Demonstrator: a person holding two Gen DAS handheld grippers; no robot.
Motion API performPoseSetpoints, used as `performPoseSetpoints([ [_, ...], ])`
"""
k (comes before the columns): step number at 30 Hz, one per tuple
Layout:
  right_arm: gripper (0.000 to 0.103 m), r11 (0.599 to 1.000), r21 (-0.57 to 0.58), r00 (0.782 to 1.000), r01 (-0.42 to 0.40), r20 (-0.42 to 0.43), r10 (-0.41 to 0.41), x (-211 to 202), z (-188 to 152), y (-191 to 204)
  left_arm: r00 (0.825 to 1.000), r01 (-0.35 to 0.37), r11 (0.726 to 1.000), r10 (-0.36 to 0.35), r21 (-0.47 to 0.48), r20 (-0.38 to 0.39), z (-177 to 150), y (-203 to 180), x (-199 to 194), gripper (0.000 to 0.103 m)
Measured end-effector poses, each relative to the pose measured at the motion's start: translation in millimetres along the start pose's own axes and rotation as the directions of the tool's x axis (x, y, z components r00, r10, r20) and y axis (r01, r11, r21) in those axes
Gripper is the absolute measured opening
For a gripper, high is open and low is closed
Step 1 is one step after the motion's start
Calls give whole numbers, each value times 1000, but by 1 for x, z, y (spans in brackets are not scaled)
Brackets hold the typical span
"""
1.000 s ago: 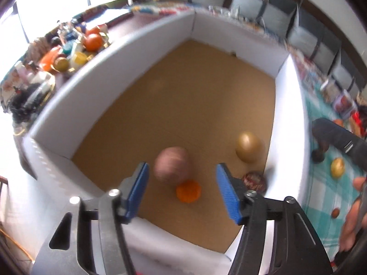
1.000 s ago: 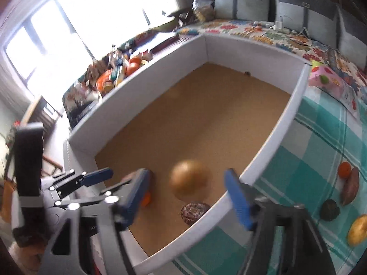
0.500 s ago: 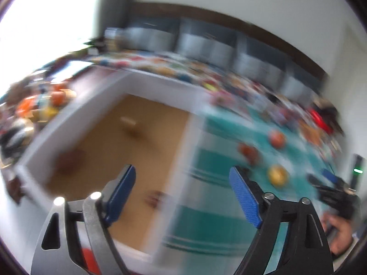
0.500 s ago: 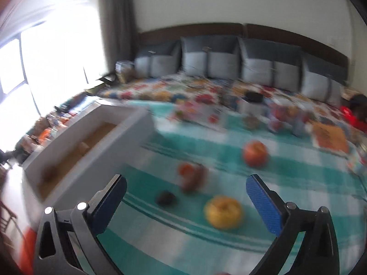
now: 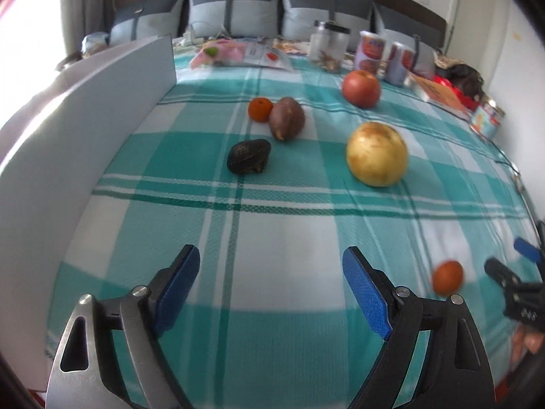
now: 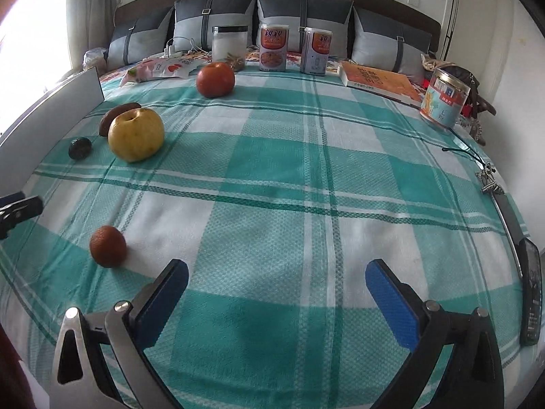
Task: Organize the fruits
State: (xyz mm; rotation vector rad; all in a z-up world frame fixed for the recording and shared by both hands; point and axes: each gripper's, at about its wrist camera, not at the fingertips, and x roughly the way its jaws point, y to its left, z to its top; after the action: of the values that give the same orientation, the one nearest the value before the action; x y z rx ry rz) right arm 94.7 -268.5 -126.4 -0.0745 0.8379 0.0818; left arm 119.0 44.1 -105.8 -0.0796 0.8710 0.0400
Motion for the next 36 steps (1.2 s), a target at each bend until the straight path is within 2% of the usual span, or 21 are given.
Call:
performPoseSetpoints([
  [2, 103, 1000, 8, 1000, -4, -17, 4, 6, 0, 1, 999, -12, 1000, 11, -12, -40, 0, -2, 15, 87],
  [5, 103, 1000, 14, 999, -7, -41, 8, 13, -6, 3, 998, -62, 997, 63, 38, -15, -5, -11, 18, 90],
  [10, 103, 998, 40, 998, -40, -50, 42, 17, -6, -2, 998, -54, 998, 55, 35, -22, -5, -11, 22, 93],
  [36, 103, 999, 33, 998, -33, -50, 34, 18, -6, 0, 998, -59, 997, 60, 40, -23, -5, -13, 24, 95],
])
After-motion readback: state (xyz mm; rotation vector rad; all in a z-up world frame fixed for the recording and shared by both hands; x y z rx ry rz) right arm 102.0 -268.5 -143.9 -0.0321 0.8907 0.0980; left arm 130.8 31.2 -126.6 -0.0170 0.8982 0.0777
